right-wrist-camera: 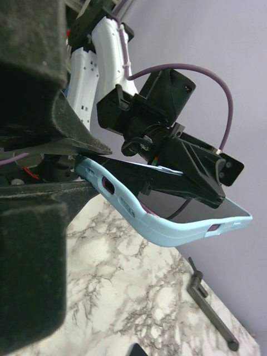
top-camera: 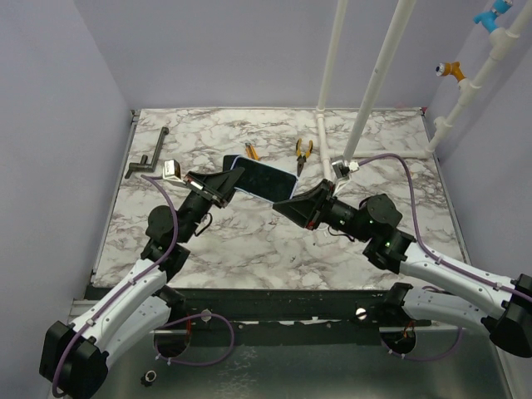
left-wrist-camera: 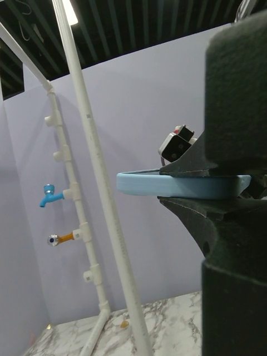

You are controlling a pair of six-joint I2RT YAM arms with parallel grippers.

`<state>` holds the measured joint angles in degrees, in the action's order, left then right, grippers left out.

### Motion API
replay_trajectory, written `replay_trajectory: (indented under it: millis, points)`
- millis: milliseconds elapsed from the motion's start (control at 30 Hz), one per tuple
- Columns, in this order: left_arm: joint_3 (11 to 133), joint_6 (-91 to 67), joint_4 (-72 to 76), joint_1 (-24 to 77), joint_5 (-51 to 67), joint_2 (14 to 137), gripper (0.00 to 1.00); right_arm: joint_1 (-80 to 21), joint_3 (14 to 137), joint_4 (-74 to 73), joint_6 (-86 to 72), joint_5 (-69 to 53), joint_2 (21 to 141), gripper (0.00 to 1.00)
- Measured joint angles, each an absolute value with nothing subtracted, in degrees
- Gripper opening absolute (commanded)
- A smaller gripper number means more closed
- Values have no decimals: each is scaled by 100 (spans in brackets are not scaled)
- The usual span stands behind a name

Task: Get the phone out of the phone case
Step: Remove the phone case from the phone.

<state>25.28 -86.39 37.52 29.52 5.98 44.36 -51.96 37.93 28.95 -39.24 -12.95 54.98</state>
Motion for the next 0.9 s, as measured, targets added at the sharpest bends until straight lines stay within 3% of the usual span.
replay_trajectory:
  millis: [100, 900]
  points:
    - [2600, -8803, 3909, 2936, 803, 4606, 0, -5190, 3793, 2877, -3557, -1406, 5358, 0]
    - [2582, -9609, 4823, 2869, 1612, 5402, 0, -5190, 3664, 2915, -2161, -2014, 5043, 0]
